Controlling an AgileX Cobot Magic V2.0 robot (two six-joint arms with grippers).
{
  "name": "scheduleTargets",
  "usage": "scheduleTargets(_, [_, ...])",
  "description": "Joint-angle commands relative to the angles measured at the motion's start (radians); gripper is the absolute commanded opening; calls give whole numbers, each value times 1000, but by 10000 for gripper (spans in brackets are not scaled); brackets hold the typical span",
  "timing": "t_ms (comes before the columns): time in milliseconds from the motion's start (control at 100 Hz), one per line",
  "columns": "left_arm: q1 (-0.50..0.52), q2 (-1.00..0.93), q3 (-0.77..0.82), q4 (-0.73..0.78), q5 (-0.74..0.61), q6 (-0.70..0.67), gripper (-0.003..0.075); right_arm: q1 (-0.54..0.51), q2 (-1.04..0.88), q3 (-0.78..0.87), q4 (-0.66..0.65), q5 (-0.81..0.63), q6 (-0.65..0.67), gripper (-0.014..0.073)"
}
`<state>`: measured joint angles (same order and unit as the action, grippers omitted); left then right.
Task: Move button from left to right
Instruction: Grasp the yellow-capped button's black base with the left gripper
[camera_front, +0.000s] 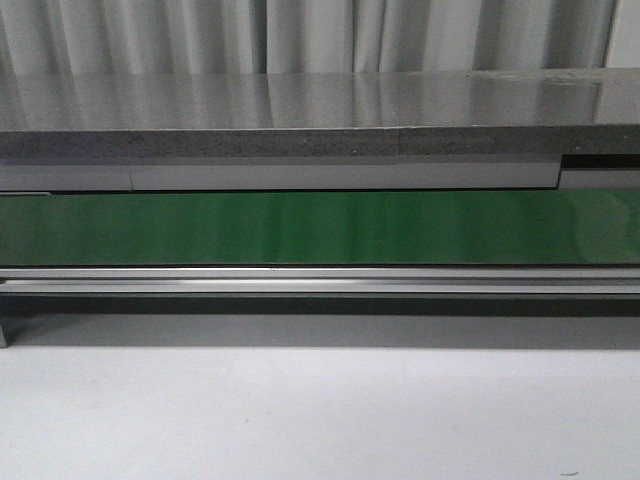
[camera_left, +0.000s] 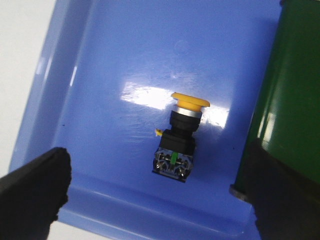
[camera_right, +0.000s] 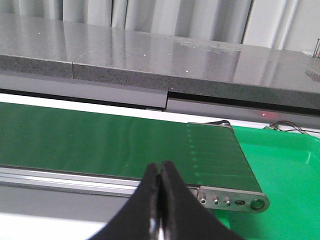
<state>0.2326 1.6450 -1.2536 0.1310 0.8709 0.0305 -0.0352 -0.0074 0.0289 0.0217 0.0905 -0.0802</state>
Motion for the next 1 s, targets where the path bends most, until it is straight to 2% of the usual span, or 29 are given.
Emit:
scheduleTargets(0, [4,9,-34,-16,-44,8,630,0,-18,1,-9,-84,3,-68])
scheduleTargets(790, [5,228,-34,-16,-122,8,630,0,-18,1,-9,-84,3,-68])
scheduleTargets(990, [5,251,-34,-26,-126,8,549,0,-18,1,-9,-84,3,-68])
